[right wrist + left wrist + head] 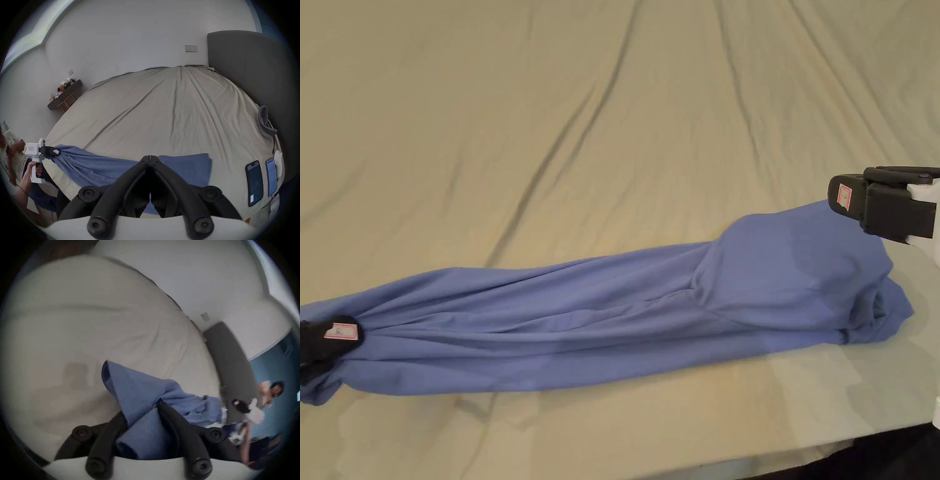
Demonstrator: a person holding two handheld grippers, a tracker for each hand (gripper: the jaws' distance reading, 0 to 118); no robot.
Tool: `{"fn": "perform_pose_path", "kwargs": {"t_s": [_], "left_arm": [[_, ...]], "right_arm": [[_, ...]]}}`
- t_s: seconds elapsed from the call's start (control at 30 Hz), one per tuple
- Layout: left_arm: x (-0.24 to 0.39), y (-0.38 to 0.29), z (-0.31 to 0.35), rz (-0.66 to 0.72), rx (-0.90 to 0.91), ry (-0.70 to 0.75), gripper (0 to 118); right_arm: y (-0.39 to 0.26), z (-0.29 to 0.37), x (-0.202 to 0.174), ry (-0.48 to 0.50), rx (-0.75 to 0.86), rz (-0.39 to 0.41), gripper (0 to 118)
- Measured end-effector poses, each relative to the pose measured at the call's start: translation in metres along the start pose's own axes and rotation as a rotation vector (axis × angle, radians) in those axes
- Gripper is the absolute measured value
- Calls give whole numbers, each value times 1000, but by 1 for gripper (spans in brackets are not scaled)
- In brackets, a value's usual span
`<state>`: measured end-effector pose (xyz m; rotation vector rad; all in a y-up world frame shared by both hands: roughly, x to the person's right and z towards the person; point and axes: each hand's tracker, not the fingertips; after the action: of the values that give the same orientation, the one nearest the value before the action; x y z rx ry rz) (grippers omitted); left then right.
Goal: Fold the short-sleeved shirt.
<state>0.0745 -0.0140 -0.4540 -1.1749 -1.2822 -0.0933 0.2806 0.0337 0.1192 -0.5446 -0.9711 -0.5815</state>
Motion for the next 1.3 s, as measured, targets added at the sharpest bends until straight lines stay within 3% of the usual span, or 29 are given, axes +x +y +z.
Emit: {"fn": "perform_pose_path", "kwargs": {"t_s": [0.1, 0.17, 0.3, 0.4, 0.57, 0.6, 0.67, 0.73, 0.87, 0.9, 0.93, 0.97, 1.0, 1.07, 1.3], "left_arm": [[81, 1, 8, -331, 30, 255, 9], [134, -4, -7, -476, 0, 356, 9], [212, -24, -62, -643, -130, 182, 9], [241, -45, -120, -663, -290, 80, 9], [242, -61, -185, -538, -469, 32, 10], [236, -60, -187, -503, -476, 19, 21], [224, -54, -170, -409, -440, -14, 78], [212, -42, -133, -351, -349, -50, 81], [189, -15, -77, -316, -165, 100, 82], [190, -13, -75, -331, -137, 175, 81], [188, -13, -77, -355, -124, 198, 72], [189, -13, -85, -407, -146, 199, 42], [191, -15, -97, -432, -179, 195, 2], [204, -25, -126, -399, -196, 193, 2], [279, -106, -212, -549, -467, -6, 2]], "right_arm": [[-2, 2, 8, 3, 8, -15, 2], [-3, 3, 13, 5, 14, -20, 2], [-7, 10, 24, 12, 28, -40, 2], [-13, 17, 36, -5, 36, -62, 2], [-25, 28, 58, -38, 36, -119, 2], [-27, 29, 61, -42, 33, -123, 2], [-30, 29, 65, -50, 25, -132, 2], [-32, 27, 66, -48, 17, -136, 2], [-34, 18, 63, -28, -3, -134, 2], [-35, 15, 60, -20, -7, -132, 2], [-35, 14, 58, -14, -12, -129, 2], [-36, 13, 56, -12, -17, -125, 2], [-37, 13, 52, -14, -21, -121, 2], [-39, 13, 48, -14, -30, -104, 2], [-45, 20, 51, -55, -60, -83, 2]]}}
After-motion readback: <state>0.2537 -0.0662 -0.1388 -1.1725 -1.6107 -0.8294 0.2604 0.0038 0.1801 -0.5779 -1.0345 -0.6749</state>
